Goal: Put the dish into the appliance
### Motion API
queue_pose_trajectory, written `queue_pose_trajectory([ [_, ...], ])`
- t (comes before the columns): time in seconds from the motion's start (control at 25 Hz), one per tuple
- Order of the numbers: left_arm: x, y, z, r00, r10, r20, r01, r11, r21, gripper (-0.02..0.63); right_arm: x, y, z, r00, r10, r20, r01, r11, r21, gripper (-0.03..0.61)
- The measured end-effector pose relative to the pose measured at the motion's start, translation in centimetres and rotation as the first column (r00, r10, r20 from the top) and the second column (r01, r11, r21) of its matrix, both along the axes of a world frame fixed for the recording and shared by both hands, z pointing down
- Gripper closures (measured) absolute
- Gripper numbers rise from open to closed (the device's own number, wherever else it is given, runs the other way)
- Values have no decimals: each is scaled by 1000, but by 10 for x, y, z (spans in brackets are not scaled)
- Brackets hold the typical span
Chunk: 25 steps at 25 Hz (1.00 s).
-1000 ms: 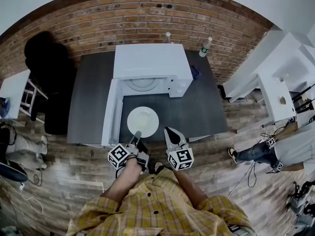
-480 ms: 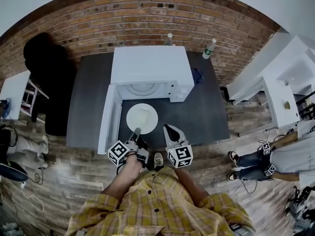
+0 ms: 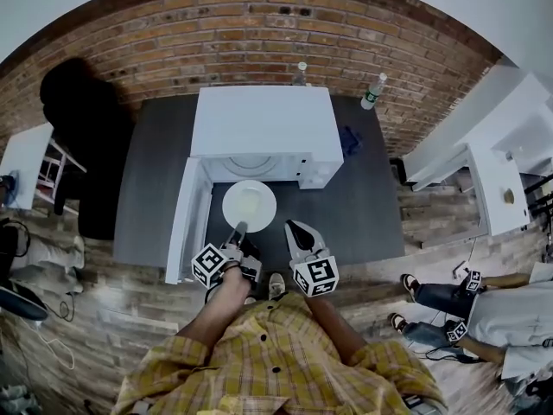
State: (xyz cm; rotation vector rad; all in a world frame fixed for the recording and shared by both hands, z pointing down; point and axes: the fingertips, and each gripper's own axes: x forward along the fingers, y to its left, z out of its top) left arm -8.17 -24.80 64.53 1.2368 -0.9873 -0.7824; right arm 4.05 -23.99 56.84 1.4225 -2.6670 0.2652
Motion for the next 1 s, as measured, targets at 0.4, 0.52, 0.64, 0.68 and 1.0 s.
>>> queue_pose_trajectory([
  [0.4,1,-36,29,998,-63,26,64,998,-26,604,4,-18,6,1000,-29,6,29,1000,-6,575],
  [0.52,2,-48,35,996,-85,19,85,996,-34,604,3,-24,5,999,-43,9,43,999,0,575],
  [0.64,5,-58,41,995,-99,20,100,994,-41,604,6,-29,7,999,-48,11,48,999,-3,575],
  [0.68,5,-62,43,994,-103,22,104,994,-42,604,7,-31,8,999,-48,12,48,999,-6,575],
  [1.0,12,-86,72,991,-133,-5,132,988,-75,601,16,-41,14,998,-53,19,53,998,-27,575],
])
